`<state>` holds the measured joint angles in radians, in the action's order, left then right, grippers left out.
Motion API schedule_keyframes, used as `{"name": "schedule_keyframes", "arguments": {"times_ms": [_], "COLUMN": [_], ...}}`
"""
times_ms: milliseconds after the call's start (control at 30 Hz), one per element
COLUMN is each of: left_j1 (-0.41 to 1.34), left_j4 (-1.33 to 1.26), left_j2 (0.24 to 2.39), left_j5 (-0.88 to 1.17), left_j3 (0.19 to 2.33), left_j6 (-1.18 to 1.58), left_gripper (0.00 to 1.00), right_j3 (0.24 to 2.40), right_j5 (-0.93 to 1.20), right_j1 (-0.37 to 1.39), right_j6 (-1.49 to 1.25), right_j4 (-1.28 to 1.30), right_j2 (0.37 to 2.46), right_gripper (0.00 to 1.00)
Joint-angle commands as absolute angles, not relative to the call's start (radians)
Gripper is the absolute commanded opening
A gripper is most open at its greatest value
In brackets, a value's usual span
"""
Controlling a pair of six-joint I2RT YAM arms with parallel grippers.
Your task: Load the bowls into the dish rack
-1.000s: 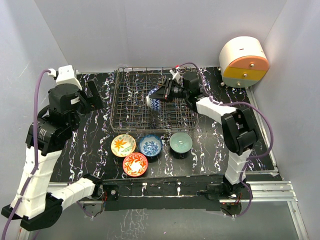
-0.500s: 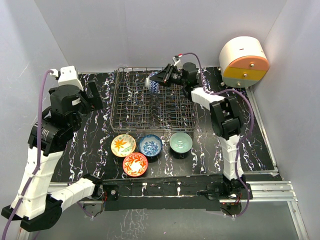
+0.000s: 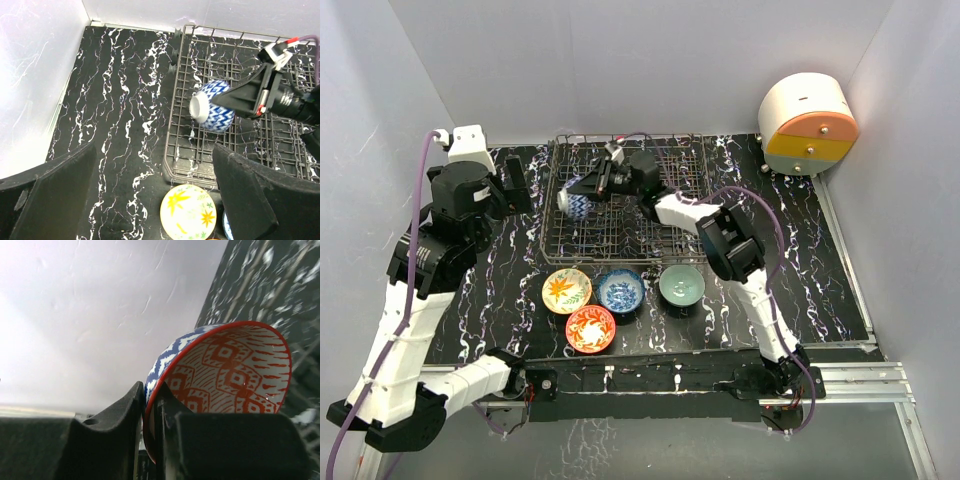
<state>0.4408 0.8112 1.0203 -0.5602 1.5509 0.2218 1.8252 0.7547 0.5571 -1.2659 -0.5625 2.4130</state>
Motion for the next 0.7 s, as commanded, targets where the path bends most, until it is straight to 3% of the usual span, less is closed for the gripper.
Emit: {"name": "schedule_keyframes", "arguments": {"times_ms": [0, 667], "left_j1": [0.445, 0.445], "left_j4": [0.798, 0.791], "left_j2": [1.023, 1.006], "left_j5": [-0.567, -0.601], "left_j3": [1.566, 1.556], "left_j6": [0.195, 0.200], "left_gripper": [0.97, 0.97], "right_j3": [1.830, 1.716], "right_j5": [0.759, 0.833], "right_j1": [0.587, 0.615], "right_j6": [-1.403, -1.486], "right_j4": [-0.807, -0.826], "right_j2": [2.424, 2.419], "right_gripper": [0.08, 0.08]}}
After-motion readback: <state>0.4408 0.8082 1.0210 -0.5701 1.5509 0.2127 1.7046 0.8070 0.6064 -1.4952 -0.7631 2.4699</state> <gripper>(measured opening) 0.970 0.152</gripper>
